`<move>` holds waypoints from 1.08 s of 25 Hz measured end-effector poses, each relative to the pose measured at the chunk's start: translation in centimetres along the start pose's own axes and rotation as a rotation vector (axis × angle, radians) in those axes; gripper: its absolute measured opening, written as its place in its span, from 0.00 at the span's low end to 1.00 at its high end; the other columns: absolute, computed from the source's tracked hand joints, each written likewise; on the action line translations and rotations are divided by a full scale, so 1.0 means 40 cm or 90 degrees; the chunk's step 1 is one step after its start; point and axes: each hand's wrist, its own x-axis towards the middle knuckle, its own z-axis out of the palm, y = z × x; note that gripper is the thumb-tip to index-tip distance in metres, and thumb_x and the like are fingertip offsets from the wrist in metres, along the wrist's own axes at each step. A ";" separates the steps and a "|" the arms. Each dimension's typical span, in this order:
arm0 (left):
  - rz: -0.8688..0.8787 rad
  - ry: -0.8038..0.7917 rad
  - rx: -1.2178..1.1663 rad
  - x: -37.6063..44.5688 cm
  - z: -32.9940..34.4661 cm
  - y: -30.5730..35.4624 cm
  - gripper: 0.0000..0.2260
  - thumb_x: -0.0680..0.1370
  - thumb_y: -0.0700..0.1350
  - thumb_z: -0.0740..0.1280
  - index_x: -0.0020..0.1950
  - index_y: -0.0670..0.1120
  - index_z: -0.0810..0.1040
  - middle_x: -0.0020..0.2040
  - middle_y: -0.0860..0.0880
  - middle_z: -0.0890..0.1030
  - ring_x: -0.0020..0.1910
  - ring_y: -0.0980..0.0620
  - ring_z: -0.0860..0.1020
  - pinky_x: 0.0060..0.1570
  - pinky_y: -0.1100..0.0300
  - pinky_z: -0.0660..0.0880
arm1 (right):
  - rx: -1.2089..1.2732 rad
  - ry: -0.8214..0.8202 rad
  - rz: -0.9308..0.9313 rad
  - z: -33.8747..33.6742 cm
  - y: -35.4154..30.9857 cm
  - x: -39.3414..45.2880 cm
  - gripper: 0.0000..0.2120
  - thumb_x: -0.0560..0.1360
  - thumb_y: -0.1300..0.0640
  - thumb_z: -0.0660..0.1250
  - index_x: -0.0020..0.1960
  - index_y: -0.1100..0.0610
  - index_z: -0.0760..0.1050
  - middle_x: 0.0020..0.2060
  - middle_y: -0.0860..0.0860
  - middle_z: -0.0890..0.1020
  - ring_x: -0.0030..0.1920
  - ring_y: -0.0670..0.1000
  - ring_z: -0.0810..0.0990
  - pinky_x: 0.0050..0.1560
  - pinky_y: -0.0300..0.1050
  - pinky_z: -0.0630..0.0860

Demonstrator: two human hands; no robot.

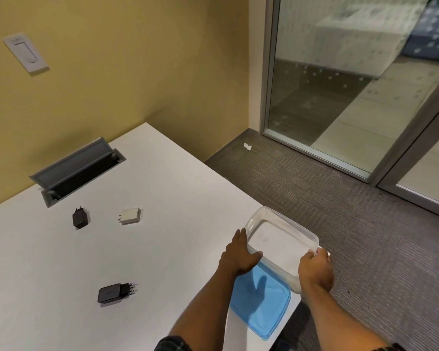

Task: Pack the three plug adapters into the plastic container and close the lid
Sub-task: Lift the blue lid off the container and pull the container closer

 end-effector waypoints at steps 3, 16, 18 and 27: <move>-0.007 0.038 0.024 0.004 -0.018 0.014 0.43 0.79 0.62 0.64 0.84 0.48 0.44 0.84 0.47 0.42 0.83 0.43 0.51 0.78 0.41 0.55 | 0.029 0.007 -0.030 -0.002 -0.030 0.008 0.15 0.83 0.56 0.60 0.65 0.64 0.74 0.56 0.64 0.81 0.51 0.65 0.82 0.48 0.57 0.79; -0.160 0.348 -0.020 -0.169 -0.196 -0.164 0.21 0.86 0.49 0.54 0.79 0.50 0.64 0.68 0.45 0.77 0.67 0.42 0.76 0.67 0.47 0.69 | 0.140 -0.171 -0.278 0.086 -0.228 -0.130 0.18 0.84 0.46 0.54 0.62 0.54 0.77 0.58 0.55 0.82 0.57 0.61 0.80 0.58 0.58 0.78; -0.170 0.395 -0.038 -0.214 -0.211 -0.216 0.14 0.85 0.46 0.54 0.64 0.47 0.77 0.56 0.43 0.81 0.57 0.41 0.79 0.60 0.47 0.75 | 0.122 -0.193 -0.306 0.104 -0.241 -0.165 0.19 0.84 0.46 0.54 0.62 0.53 0.78 0.58 0.54 0.83 0.56 0.61 0.81 0.58 0.58 0.78; -0.307 0.451 -0.122 -0.461 -0.144 -0.461 0.14 0.82 0.45 0.56 0.65 0.51 0.76 0.56 0.45 0.83 0.56 0.41 0.80 0.51 0.55 0.74 | -0.081 -0.372 -0.562 0.197 -0.286 -0.376 0.19 0.84 0.47 0.52 0.52 0.55 0.79 0.48 0.54 0.83 0.49 0.59 0.81 0.52 0.53 0.78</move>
